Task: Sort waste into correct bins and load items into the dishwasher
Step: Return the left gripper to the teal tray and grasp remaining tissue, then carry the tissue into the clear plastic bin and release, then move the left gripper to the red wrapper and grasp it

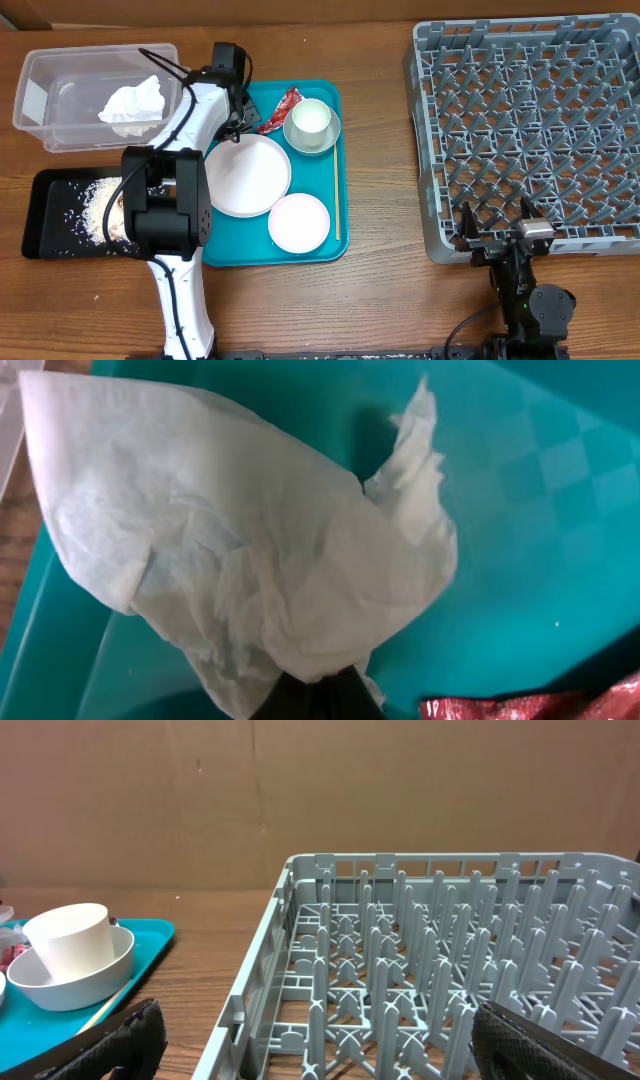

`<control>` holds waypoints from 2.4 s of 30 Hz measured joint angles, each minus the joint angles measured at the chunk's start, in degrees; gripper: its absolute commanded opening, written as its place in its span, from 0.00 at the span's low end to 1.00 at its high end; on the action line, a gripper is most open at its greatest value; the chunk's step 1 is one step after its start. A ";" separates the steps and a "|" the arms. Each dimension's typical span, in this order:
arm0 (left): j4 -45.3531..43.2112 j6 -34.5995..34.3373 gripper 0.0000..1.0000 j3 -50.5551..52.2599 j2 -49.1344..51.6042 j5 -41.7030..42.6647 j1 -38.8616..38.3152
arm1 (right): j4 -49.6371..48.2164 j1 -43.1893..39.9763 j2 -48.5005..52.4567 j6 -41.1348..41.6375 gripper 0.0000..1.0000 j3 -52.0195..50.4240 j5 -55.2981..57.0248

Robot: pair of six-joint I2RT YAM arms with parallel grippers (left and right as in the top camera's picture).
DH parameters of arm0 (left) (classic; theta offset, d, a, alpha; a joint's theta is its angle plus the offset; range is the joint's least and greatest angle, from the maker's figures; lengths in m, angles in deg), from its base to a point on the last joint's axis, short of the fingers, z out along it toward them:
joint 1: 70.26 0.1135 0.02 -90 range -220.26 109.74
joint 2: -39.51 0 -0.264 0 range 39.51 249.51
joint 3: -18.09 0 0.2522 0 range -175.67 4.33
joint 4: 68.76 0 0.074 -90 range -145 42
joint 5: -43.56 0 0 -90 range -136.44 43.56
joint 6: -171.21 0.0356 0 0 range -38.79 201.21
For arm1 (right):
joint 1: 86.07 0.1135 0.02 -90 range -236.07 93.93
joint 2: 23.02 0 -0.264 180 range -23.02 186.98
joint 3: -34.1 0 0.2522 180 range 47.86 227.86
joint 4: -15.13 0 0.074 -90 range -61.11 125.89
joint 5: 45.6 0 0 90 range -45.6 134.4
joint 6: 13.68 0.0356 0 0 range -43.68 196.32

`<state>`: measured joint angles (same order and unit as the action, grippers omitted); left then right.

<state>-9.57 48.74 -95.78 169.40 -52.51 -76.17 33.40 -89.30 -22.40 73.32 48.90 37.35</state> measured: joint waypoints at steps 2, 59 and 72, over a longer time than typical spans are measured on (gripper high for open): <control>0.26 -0.04 0.04 -0.07 0.00 0.02 0.00 | 0.02 0.00 0.00 0.02 1.00 0.00 -0.02; 9.88 3.19 0.71 -8.28 -12.96 10.25 -2.40 | -0.02 0.00 0.00 -0.02 1.00 0.00 0.00; 10.34 8.81 0.75 -8.17 -2.67 7.41 -3.10 | 0.02 0.00 0.00 -0.02 1.00 0.00 -0.02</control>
<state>0.77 57.55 -103.96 166.73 -45.10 -79.28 33.42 -89.30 -22.40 73.30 48.90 37.33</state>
